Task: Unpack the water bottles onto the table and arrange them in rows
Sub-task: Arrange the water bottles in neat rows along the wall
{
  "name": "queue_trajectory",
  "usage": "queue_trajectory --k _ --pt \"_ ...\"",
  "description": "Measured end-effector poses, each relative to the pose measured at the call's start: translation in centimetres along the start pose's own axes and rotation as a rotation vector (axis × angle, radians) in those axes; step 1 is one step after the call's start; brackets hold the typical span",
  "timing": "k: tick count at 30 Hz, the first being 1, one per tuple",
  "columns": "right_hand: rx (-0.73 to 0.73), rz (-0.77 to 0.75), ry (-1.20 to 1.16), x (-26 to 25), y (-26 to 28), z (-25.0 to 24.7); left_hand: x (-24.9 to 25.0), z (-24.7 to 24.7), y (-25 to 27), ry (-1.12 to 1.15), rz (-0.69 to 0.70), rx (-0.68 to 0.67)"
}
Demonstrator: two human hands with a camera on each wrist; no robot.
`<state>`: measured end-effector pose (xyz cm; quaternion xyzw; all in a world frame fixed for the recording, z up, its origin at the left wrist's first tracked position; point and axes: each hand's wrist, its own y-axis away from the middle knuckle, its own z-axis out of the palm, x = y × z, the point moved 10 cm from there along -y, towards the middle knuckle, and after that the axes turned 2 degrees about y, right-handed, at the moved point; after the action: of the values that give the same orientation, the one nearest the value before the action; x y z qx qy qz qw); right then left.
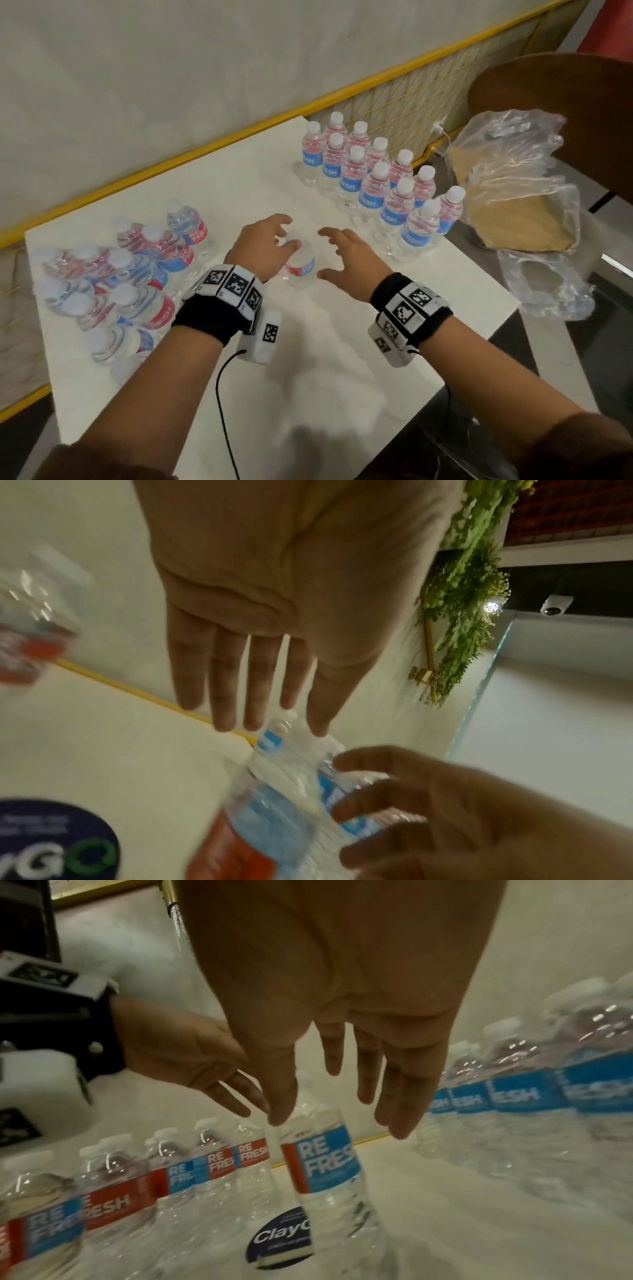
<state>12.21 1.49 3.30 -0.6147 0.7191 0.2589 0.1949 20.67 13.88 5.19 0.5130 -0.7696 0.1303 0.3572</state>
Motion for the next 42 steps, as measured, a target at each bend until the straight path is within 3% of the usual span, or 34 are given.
queue_trajectory --k 6,11,16,21,31,36,42 --pt "-0.014 -0.004 -0.142 -2.6 -1.3 2.3 -8.9 -7.9 1.2 -0.457 -0.298 0.108" --pt "-0.010 -0.008 -0.096 -2.9 -2.1 2.0 -12.0 -12.0 1.4 -0.514 -0.474 0.213" --pt "0.020 0.006 -0.050 -2.7 -2.4 1.3 -11.9 -11.9 -1.1 -0.600 -0.398 0.104" --pt "0.006 0.045 -0.024 -1.8 -2.3 1.5 -8.5 -9.0 -0.9 -0.569 -0.298 0.035" --pt "-0.018 0.057 -0.093 -1.8 -2.3 1.1 -1.1 1.6 1.4 -0.189 -0.116 -0.214" --pt "-0.004 0.100 -0.112 -0.4 -1.0 0.4 0.8 3.0 1.8 -0.164 -0.088 -0.158" --pt "-0.079 0.114 -0.143 0.3 1.4 2.6 0.6 2.8 2.2 0.017 -0.162 -0.114"
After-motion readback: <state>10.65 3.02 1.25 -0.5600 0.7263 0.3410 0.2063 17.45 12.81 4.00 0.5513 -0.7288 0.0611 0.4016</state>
